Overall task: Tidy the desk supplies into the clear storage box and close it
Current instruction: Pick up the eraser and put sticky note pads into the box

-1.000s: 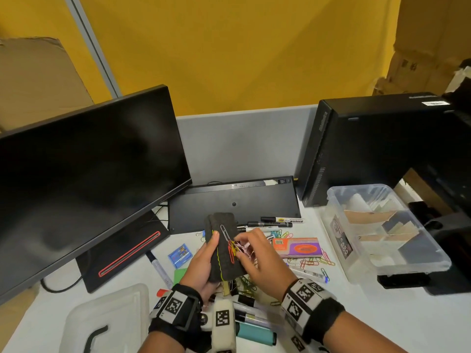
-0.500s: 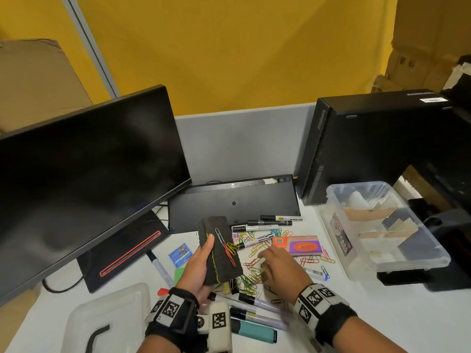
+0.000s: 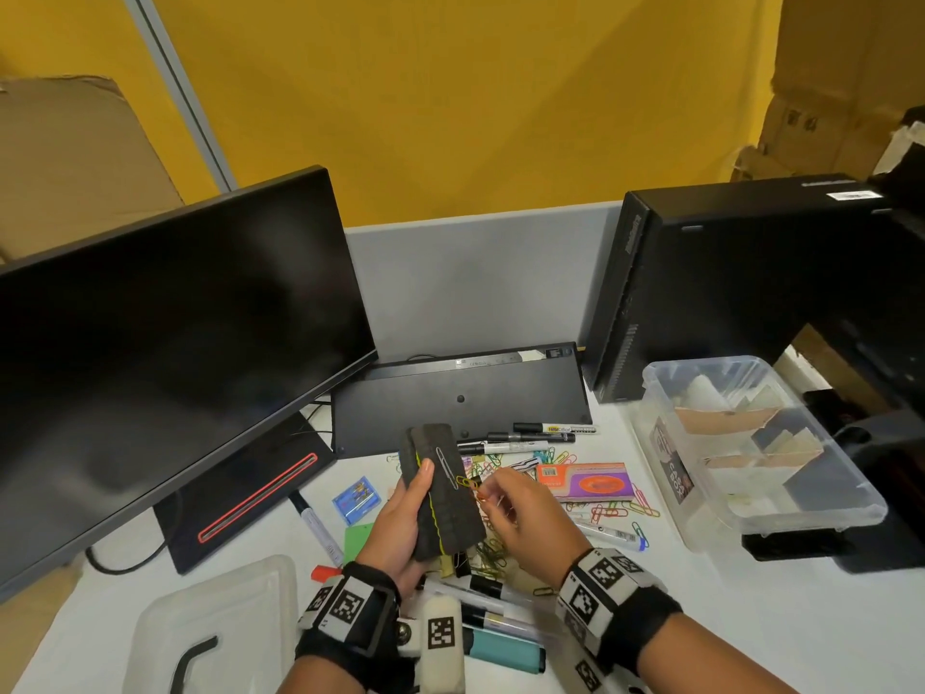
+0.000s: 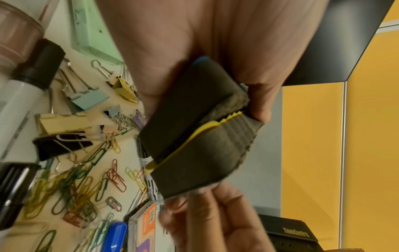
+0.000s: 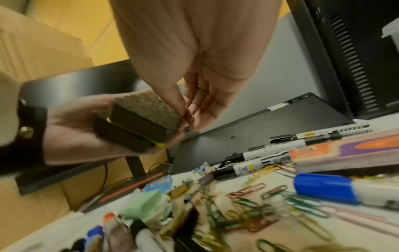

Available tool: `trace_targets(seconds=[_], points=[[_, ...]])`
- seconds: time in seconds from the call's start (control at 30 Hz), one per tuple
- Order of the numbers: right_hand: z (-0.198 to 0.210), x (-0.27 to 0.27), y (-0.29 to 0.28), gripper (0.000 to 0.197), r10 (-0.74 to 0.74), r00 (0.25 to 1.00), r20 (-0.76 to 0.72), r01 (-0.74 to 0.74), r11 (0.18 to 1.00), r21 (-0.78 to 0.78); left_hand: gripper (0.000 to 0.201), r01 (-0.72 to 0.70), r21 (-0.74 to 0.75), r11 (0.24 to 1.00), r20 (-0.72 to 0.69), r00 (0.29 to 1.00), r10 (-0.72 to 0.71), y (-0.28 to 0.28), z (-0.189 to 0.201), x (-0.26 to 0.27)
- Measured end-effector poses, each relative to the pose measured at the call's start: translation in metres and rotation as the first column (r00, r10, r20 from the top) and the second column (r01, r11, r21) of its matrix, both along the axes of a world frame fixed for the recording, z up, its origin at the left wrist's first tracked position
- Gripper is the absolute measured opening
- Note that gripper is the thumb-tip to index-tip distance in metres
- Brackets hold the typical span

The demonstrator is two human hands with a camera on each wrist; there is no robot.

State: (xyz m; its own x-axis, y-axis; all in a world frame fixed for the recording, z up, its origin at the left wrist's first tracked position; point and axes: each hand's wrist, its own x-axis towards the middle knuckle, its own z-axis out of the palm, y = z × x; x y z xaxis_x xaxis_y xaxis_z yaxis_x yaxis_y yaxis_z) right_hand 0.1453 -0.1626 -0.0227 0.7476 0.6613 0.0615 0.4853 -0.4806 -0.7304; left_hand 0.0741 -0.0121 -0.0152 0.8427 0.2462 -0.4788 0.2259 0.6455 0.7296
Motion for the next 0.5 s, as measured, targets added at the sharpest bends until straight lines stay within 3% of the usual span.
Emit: trace_targets(seconds=[0.17,0.33,0.5], points=[[-0.015,0.010,-0.020,0.028,0.053,0.996,0.077,-0.023,0.939,-0.342,0.058,-0.023,-0.030,0.999,-0.004,1.000,0.023,0.007,0.000,0.000],[0.003,0.006,-0.008,0.029,0.025,0.995,0.094,-0.017,0.997,-0.078,0.058,0.024,-0.037,0.999,-0.024,0.999,-0.025,0.000,-0.002,0.000],[0.008,-0.001,0.010,0.018,-0.040,0.999,-0.037,0.043,0.995,0.086,0.055,0.056,-0.054,0.997,-0.005,0.998,-0.057,-0.007,0.001,0.000]])
